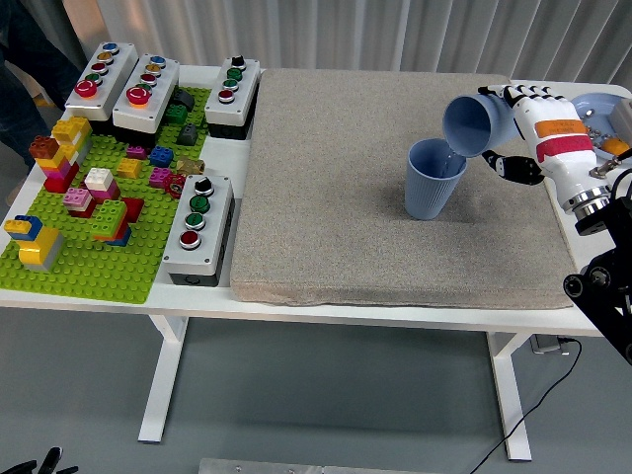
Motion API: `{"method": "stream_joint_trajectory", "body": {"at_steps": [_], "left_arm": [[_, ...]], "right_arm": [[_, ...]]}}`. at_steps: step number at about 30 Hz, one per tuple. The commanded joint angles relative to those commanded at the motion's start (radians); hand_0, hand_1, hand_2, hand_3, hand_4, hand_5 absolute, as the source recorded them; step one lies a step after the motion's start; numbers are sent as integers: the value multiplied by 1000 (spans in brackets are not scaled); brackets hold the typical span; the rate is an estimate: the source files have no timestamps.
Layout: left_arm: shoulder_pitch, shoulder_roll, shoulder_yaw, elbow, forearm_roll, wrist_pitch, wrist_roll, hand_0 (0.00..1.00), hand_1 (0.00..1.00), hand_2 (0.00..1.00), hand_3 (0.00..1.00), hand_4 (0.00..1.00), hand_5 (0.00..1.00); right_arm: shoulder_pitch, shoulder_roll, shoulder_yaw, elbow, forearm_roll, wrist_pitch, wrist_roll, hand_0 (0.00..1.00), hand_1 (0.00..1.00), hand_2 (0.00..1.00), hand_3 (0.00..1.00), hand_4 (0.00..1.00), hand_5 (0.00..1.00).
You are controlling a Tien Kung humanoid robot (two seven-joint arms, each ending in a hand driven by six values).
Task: Pick cup pour cup place
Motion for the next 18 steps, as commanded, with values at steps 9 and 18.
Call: {"method": "stream_joint_trajectory", "body": {"at_steps": [9,18], "left_arm": [[-3,-1,-1,0,1,0,0,720,652,730,655,489,978],[-4,-1,-2,0,2,0,0,720,650,730,654,489,977]], "right_arm": [[18,-12,-21,-3,-9,-8,-8,834,605,490,556,551,2],[27,-17,-26,-1,-28,9,-28,837,606,491,555,550,2]]}}
